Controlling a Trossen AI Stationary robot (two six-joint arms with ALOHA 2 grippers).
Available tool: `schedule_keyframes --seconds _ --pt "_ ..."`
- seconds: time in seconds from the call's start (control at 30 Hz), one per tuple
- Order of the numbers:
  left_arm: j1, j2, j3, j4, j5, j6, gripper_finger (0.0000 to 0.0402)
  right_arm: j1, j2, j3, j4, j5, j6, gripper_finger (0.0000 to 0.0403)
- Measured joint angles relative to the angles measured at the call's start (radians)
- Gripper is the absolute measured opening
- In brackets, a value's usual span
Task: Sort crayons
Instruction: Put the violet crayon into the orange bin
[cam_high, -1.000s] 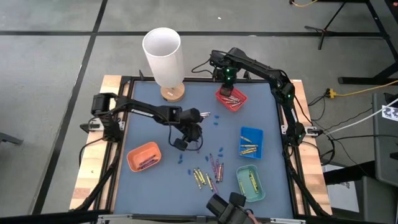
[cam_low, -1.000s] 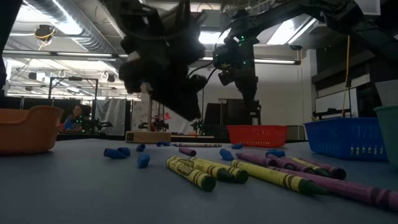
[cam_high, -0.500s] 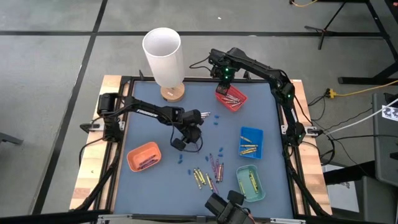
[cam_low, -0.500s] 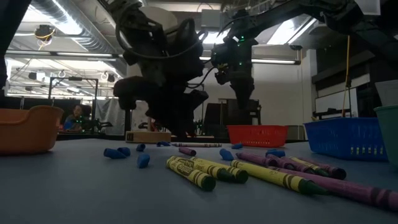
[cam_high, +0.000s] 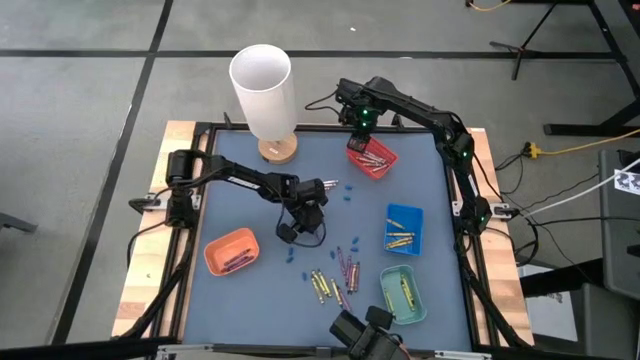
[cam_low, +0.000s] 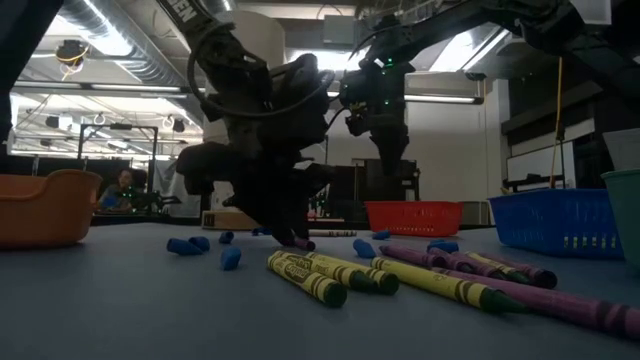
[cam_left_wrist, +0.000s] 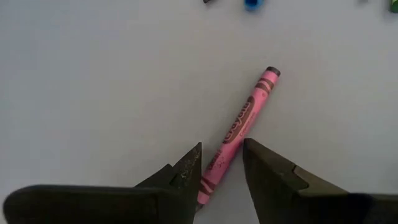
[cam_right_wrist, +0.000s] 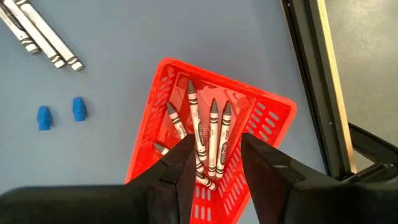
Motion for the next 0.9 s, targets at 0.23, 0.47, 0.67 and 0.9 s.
schedule_keyframes --seconds 0.23,0.47,0.67,0.9 --pt "0.001 0.005 0.000 -0.031 0.000 -0.047 0.0086 0.000 0.000 0.000 0.001 -0.001 0.000 0.0127" --pt "0.004 0.006 -0.002 -0.038 0.000 -0.075 0.0027 0.000 0.000 0.000 -0.001 -0.001 0.000 0.0127" --pt "0.004 0.004 -0.003 -0.039 0.000 -0.140 0.0004 0.000 0.000 0.000 -0.004 -0.001 0.000 0.0127" --pt "0.003 -0.047 -0.008 -0.050 0.012 -0.237 0.0005 0.000 0.000 0.000 -0.005 -0.001 0.019 0.0127"
